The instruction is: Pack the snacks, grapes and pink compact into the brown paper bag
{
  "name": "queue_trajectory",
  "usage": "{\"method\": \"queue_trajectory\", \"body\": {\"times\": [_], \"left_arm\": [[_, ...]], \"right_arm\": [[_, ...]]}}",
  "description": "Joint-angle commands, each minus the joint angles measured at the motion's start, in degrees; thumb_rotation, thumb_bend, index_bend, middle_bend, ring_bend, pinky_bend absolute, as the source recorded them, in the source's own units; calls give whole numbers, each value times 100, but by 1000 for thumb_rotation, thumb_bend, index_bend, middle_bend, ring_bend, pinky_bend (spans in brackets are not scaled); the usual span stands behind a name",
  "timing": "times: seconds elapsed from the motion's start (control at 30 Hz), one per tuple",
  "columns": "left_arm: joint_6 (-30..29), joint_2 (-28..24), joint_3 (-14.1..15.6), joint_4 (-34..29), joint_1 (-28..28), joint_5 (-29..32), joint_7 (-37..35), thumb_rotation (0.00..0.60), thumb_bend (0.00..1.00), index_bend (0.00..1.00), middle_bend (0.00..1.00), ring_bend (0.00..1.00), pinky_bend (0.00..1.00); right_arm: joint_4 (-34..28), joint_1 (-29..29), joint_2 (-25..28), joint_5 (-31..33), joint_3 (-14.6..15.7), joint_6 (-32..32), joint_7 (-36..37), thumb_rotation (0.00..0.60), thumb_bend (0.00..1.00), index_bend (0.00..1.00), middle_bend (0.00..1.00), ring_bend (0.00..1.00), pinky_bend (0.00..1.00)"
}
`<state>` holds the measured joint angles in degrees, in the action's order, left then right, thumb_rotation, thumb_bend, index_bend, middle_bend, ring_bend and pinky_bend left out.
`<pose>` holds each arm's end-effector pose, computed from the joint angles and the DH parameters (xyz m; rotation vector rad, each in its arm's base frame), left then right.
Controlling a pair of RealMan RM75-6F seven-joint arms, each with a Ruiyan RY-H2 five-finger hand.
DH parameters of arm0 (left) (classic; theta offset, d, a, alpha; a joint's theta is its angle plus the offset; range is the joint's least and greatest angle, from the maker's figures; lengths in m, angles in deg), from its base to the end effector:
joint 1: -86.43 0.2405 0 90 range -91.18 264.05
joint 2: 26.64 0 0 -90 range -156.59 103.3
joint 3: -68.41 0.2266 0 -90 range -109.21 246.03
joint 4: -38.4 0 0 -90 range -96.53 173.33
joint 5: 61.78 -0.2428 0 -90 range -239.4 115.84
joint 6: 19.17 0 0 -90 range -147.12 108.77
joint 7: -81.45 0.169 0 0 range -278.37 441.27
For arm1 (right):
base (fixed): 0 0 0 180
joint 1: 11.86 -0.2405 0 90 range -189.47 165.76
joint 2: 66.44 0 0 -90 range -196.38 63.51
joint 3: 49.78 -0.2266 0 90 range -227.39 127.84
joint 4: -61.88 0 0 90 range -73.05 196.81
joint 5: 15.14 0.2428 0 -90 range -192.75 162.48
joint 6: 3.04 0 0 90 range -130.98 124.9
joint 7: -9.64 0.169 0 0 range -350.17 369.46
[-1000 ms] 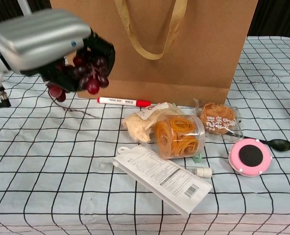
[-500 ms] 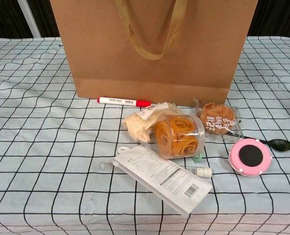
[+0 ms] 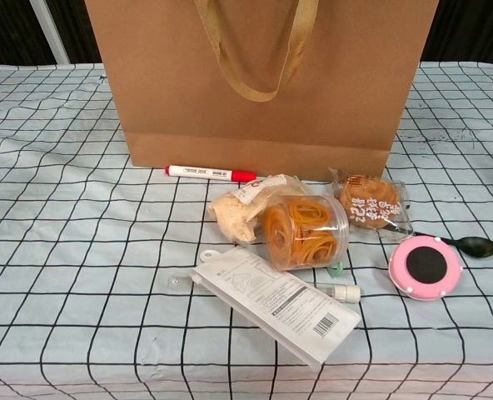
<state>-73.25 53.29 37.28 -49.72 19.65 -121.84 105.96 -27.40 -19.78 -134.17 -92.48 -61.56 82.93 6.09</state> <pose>0.1200 0.4230 0.0682 -1.7820 -0.4659 -1.4387 -0.2960 -0.2561 0.1424 1.1900 -0.7910 0.9472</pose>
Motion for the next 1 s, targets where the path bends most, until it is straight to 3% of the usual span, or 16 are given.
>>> {"method": "queue_trajectory", "body": {"times": [0.03, 0.13, 0.23, 0.4, 0.53, 0.77, 0.9, 1.0], "left_arm": [[113, 611, 120, 862, -423, 38, -268, 600, 429, 567, 591, 441, 558], [71, 918, 283, 1347, -547, -132, -389, 600, 418, 536, 574, 425, 552], [84, 1079, 504, 1679, -592, -280, -373, 600, 317, 434, 487, 343, 482], [352, 942, 699, 1635, -566, 1, -25, 600, 55, 196, 192, 19, 84], [207, 657, 617, 1140, -483, 306, 262, 600, 39, 181, 150, 0, 61], [-572, -268, 544, -287, 68, 202, 476, 600, 61, 180, 157, 0, 62], [-1296, -927, 778, -1262, 712, -179, 683, 600, 97, 177, 164, 0, 80], [-1844, -1454, 1148, -1980, 1377, -678, 609, 600, 97, 173, 165, 2, 99]], "right_arm": [[13, -6, 12, 10, -7, -9, -7, 600, 201, 172, 114, 199, 229], [42, -6, 28, 22, 1, -31, -24, 600, 201, 171, 114, 199, 229], [70, 1, 39, 44, -2, -44, 18, 600, 202, 172, 114, 199, 229], [88, -7, 50, 59, -3, -77, 42, 600, 201, 172, 114, 199, 229], [68, -24, 54, 47, -10, -85, 39, 600, 201, 172, 114, 199, 229], [-66, -99, 84, 24, -31, -145, -61, 600, 202, 172, 114, 199, 229], [-157, -197, 137, 6, -16, -309, -146, 600, 201, 171, 114, 199, 229], [-236, -268, 181, 24, 10, -466, -245, 600, 201, 172, 113, 199, 229]]}}
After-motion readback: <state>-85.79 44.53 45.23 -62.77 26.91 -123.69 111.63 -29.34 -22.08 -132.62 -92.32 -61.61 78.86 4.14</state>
